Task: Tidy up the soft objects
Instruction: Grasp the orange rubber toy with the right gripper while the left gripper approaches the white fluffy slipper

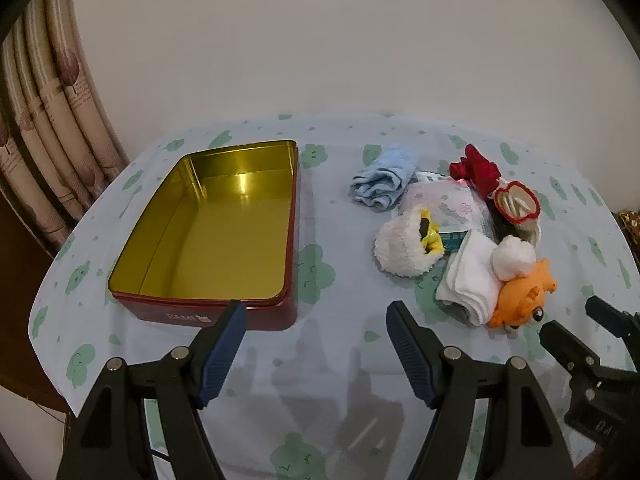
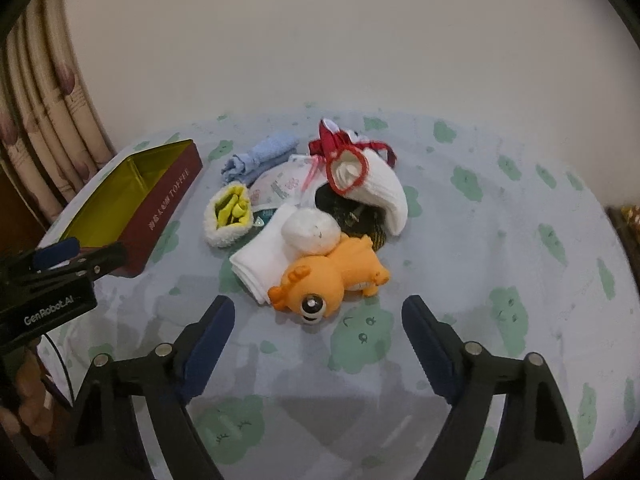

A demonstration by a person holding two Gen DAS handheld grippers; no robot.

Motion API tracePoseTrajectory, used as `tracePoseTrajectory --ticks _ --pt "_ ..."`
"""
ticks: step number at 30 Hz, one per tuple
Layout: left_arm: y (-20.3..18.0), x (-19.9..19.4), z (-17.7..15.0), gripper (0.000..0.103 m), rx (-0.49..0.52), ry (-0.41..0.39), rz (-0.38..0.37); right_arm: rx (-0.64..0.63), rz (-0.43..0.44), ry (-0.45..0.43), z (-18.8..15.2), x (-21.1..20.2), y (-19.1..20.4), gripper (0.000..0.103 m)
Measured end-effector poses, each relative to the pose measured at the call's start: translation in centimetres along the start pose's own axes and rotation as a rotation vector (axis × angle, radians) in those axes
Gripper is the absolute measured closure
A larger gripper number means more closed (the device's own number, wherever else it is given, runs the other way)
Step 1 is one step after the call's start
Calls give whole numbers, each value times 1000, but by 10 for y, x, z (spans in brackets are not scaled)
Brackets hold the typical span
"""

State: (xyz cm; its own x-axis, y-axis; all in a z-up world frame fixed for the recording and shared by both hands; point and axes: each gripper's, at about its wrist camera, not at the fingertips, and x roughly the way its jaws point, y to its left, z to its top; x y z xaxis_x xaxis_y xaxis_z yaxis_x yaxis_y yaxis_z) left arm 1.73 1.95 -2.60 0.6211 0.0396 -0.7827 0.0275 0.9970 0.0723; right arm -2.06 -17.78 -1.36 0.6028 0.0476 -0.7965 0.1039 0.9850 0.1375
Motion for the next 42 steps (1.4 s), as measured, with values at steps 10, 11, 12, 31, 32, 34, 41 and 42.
tracePoseTrajectory --ticks 10,11,12,31,32,34,41,42 --pt "6 11 0 29 -1 13 5 69 41 112 12 45 -1 20" --pt "6 12 0 29 0 13 6 82 41 112 14 48 -2 20" --pt "6 13 0 29 2 12 9 98 37 111 16 51 -3 20" --pt "-3 32 4 29 35 46 6 96 42 86 17 54 -28 61" --pt "-4 33 4 29 36 50 4 103 46 87 17 54 -30 61" --pt "-5 33 5 29 38 53 2 95 12 79 17 50 -34 61" --pt "-12 35 8 29 50 52 -18 32 -134 37 17 32 -60 61" --pt "-13 35 9 29 50 53 -31 29 -148 36 18 32 -65 61"
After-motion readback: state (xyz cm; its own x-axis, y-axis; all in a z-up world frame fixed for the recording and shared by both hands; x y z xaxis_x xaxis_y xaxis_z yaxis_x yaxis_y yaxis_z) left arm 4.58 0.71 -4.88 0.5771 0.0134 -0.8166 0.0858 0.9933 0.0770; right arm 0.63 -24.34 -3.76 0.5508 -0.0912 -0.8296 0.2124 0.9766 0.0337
